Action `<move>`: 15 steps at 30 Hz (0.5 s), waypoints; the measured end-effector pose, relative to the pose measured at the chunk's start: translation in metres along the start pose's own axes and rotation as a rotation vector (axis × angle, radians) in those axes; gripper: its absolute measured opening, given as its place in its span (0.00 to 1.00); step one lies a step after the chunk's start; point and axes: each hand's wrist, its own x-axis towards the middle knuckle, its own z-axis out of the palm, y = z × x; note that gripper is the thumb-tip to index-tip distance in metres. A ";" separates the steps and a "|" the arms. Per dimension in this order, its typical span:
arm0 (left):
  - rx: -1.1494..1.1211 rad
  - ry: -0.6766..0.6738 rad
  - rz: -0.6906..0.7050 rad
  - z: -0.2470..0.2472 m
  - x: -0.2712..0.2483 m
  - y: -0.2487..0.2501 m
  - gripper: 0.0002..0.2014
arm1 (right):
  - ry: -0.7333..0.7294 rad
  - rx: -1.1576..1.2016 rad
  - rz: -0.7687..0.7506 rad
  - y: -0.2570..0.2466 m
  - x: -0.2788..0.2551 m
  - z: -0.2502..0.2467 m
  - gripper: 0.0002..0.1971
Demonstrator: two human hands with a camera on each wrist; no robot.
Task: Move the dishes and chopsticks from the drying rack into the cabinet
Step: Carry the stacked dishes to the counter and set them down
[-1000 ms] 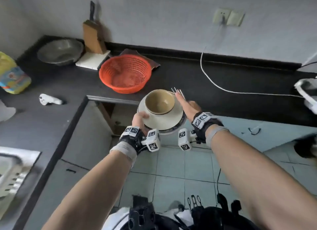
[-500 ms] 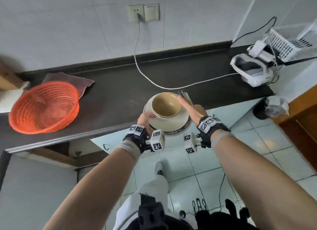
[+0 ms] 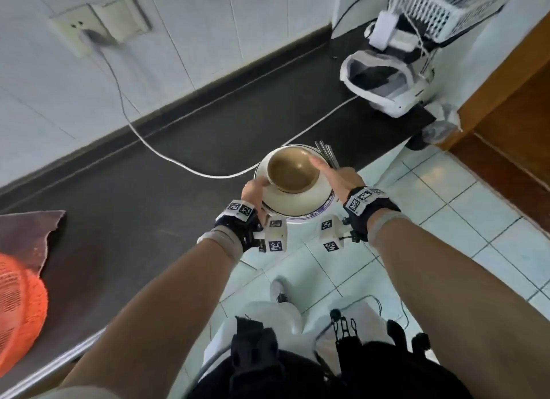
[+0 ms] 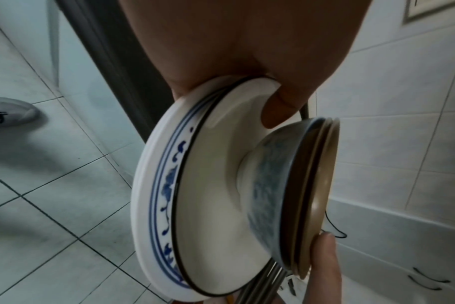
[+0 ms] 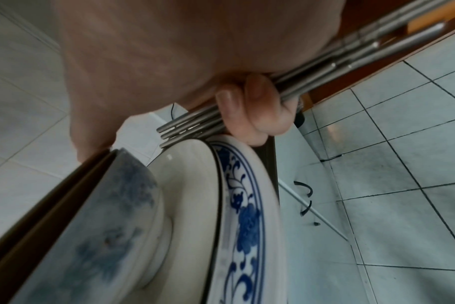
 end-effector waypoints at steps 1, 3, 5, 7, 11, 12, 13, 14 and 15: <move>-0.004 -0.031 -0.005 0.007 0.007 0.004 0.08 | 0.001 -0.010 0.013 0.000 0.010 -0.003 0.61; -0.024 -0.089 -0.004 0.019 0.023 0.011 0.12 | -0.004 -0.031 0.020 -0.001 0.032 -0.008 0.60; -0.027 -0.129 0.002 0.026 0.044 0.015 0.16 | -0.015 -0.048 0.029 -0.004 0.054 -0.011 0.59; 0.019 -0.189 -0.014 0.032 0.062 0.018 0.26 | -0.026 -0.066 0.024 -0.007 0.079 -0.010 0.57; 0.152 -0.119 -0.076 0.043 0.105 0.009 0.53 | -0.091 -0.103 0.023 -0.013 0.124 -0.008 0.50; 0.142 -0.076 -0.095 0.045 0.113 0.006 0.57 | -0.109 -0.124 0.018 -0.013 0.134 -0.010 0.44; 0.130 -0.041 -0.106 0.049 0.117 0.006 0.58 | -0.130 -0.141 0.014 -0.013 0.144 -0.011 0.42; 0.114 -0.010 -0.117 0.055 0.118 0.006 0.57 | -0.158 -0.158 0.012 -0.013 0.154 -0.013 0.42; 0.091 0.021 -0.126 0.061 0.117 0.007 0.54 | -0.184 -0.177 0.014 -0.014 0.165 -0.015 0.47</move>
